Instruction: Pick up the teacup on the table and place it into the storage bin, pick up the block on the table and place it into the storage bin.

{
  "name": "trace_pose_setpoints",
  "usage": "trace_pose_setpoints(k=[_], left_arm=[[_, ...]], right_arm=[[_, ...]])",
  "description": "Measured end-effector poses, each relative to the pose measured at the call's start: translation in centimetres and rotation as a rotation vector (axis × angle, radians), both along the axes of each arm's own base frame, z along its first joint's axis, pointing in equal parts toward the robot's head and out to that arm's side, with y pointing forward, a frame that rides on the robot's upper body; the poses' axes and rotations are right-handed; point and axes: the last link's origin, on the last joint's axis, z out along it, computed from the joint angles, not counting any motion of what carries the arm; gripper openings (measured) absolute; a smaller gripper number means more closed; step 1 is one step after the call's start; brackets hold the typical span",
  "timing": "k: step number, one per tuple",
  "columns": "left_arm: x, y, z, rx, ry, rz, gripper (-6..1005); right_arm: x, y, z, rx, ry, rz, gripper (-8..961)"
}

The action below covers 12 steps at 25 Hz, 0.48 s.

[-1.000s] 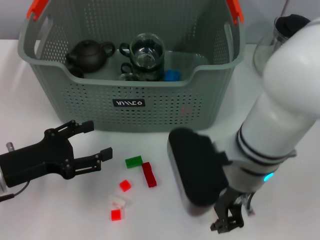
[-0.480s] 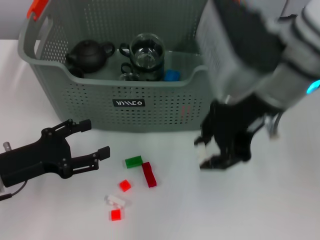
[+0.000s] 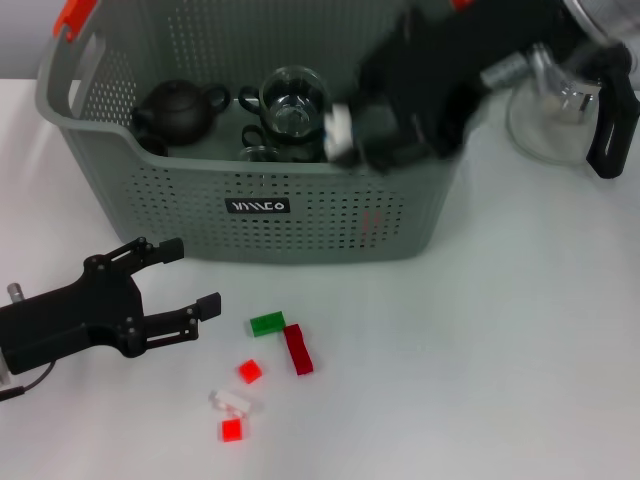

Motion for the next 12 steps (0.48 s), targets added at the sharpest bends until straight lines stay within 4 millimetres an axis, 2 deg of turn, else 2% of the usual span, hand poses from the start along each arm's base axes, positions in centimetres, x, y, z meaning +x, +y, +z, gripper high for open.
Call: trace_pose_setpoints(k=[6,12], left_arm=[[0.2,0.2,0.0,-0.002,0.000,-0.007,904],[0.2,0.3,0.0,-0.003,0.002,-0.011,905]], right_arm=[[-0.4,4.2,-0.5,0.205,0.179,-0.069,500],[0.4,8.3,-2.8,0.320,0.266,-0.178,512]])
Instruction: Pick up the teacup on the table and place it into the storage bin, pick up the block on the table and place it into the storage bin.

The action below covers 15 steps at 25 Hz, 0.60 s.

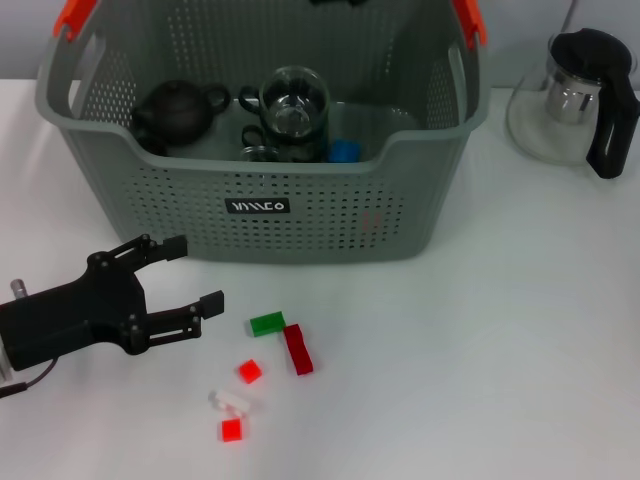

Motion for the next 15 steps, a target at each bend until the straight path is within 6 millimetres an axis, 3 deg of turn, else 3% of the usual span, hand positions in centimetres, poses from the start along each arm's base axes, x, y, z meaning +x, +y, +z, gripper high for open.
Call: trace_pose_setpoints(k=[6,7,15], left_arm=[[0.1,0.1,0.0,-0.003,0.001,-0.006,905],[0.2,0.2,0.0,-0.003,0.001,-0.008,905],[0.5,0.5,0.0,-0.004,0.002,-0.020,905]], right_arm=[[1.2,3.0,-3.0,0.059,-0.007,-0.103,524],[1.6,3.6,-4.3,0.068,-0.027,-0.128,526],[2.8,4.0,-7.4,0.106,-0.082,-0.138,542]])
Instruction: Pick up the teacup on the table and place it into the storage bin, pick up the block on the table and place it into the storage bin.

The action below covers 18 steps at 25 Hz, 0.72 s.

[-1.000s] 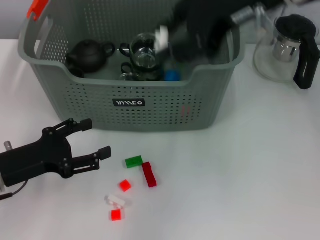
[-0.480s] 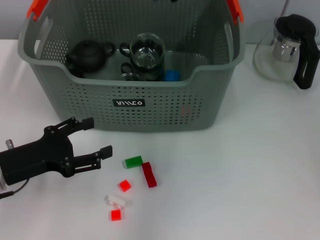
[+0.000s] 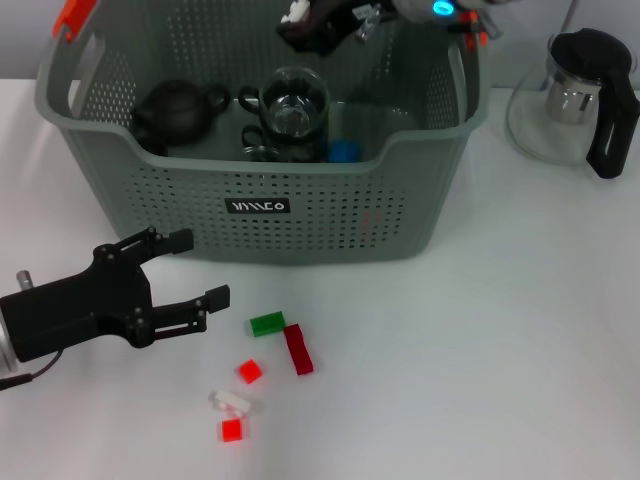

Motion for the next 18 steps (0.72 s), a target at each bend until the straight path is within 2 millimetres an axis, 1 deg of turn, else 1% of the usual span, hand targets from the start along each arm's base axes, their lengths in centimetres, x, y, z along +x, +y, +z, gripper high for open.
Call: trace_pose_setpoints(k=[3,6,18], left_arm=[[0.0,0.0,0.0,0.000,0.000,-0.001,905],[0.0,0.0,0.0,0.000,0.000,0.000,904],[0.1,0.1,-0.1,0.000,-0.001,0.001,904]], right_arm=[[0.6,0.1,-0.7,0.010,-0.018,-0.007,548],[0.9,0.1,-1.0,0.017,-0.028,-0.008,554],[0.8,-0.7,-2.3,-0.015,-0.091,0.029,578]])
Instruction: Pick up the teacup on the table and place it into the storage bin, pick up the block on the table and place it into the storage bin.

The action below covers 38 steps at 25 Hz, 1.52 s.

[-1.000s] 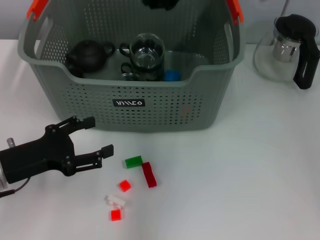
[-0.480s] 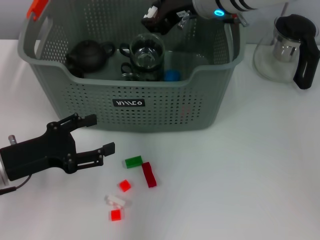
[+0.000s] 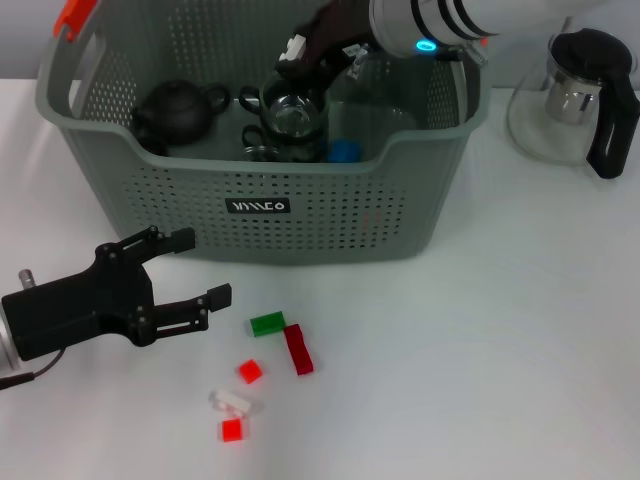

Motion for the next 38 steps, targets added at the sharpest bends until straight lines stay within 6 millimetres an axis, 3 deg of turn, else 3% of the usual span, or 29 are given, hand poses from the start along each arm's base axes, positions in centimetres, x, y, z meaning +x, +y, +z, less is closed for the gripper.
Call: trace_pose_setpoints(k=[9,11,19,22,27,31,38], left_arm=[[0.0,-0.1,0.1,0.002,-0.003,0.000,904],[-0.1,-0.1,0.2,0.003,-0.002,0.001,904],[-0.2,-0.2,0.2,0.004,-0.001,0.003,905],[-0.2,-0.2,0.2,0.003,0.001,0.002,905],[-0.2,-0.2,0.3,0.002,0.004,0.000,905],[-0.2,-0.1,0.3,0.001,0.006,-0.001,904],[-0.3,-0.2,1.0,0.003,0.015,-0.009,904]], right_arm=[[-0.8,-0.2,0.6,-0.006,0.001,0.027,596],[-1.0,-0.4,1.3,0.003,0.022,0.041,678],[-2.8,-3.4,6.6,0.025,0.250,0.130,945],[-2.6,-5.0,8.7,0.006,0.351,0.167,945],[-1.2,-7.9,11.6,-0.091,0.488,0.222,945],[1.1,-9.9,13.0,-0.197,0.553,0.258,944],[5.9,-13.9,12.7,-0.411,0.472,0.299,944]])
